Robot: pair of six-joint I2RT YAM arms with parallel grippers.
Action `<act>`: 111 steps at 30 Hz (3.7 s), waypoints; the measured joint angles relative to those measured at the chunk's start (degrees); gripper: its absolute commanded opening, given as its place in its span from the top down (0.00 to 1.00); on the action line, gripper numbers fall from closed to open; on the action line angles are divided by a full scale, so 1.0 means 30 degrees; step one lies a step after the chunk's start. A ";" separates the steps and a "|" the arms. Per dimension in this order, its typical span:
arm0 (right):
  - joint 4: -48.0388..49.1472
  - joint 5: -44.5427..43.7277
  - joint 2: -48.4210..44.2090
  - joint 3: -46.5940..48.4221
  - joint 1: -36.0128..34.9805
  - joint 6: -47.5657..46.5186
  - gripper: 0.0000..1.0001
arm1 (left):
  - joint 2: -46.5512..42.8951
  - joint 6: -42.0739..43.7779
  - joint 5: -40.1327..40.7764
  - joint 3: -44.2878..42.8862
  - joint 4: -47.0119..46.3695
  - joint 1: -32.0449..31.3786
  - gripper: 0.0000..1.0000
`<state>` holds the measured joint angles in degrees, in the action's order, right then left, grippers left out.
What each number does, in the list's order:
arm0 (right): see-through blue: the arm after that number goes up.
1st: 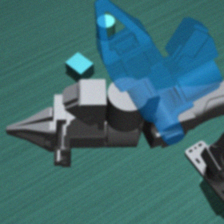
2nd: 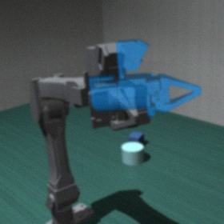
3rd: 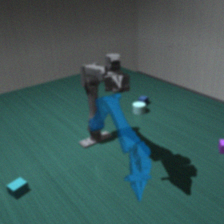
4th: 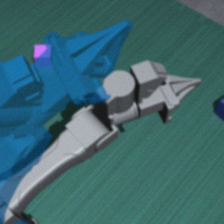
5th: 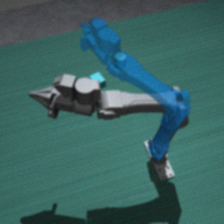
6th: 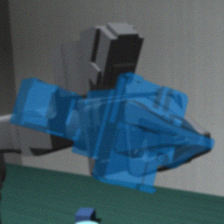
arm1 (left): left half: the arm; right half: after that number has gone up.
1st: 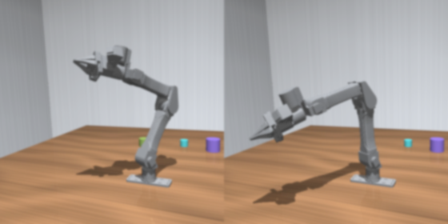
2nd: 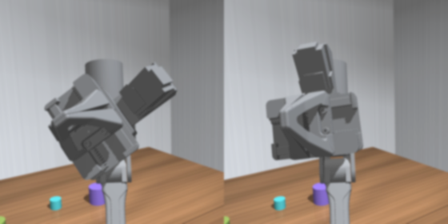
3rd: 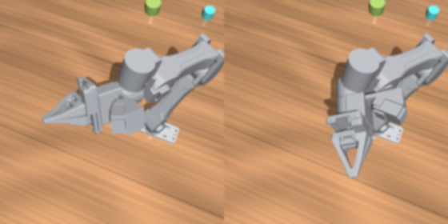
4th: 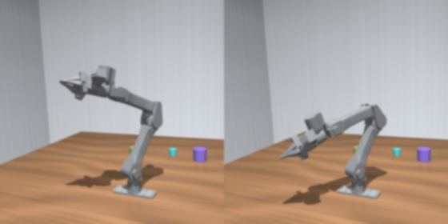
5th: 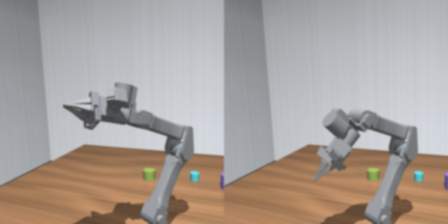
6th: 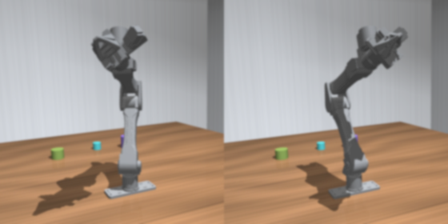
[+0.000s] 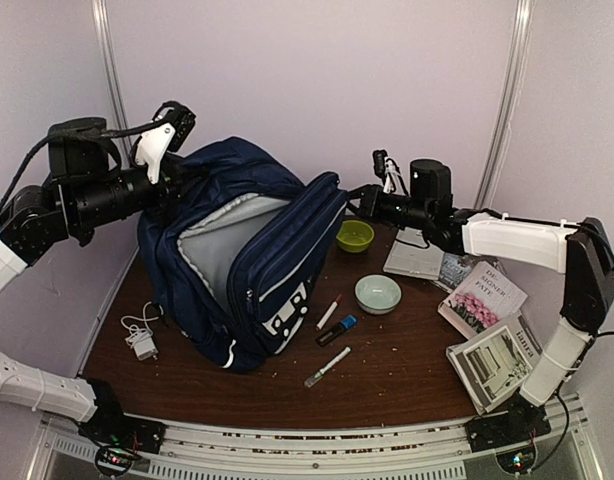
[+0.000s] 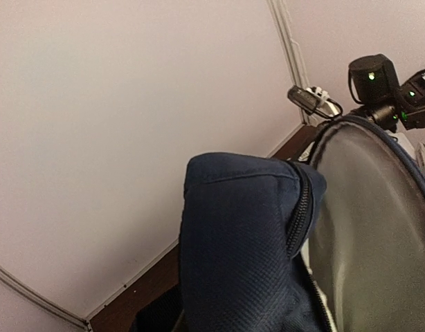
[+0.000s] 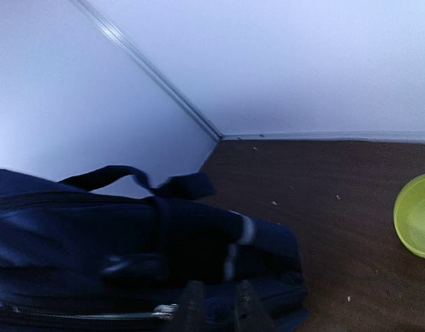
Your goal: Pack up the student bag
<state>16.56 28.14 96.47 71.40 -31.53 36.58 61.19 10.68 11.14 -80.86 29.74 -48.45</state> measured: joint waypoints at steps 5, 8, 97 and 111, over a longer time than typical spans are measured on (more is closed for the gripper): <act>-0.3548 -0.2062 -0.0240 0.0408 0.0656 -0.1610 0.40 | -0.0379 -0.1020 0.2616 0.0401 -0.0896 0.0007 1.00; -0.5348 -0.2994 -0.1362 0.0481 0.0860 -0.2659 0.34 | -0.0321 -0.1668 0.3978 0.0619 -0.1399 0.0270 1.00; -1.8986 -0.2353 1.5752 2.1697 -0.1508 -0.9588 0.50 | 0.3118 -1.5212 -0.4102 1.5497 -0.7191 0.6586 0.45; -1.6014 -0.1472 0.3366 1.1832 0.0430 -0.8255 0.44 | 0.1064 -0.7745 -0.2098 0.9719 -0.1180 0.1836 0.19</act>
<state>-31.48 23.73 106.56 106.89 -30.24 11.81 64.38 -12.56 4.84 -51.70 26.20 -42.94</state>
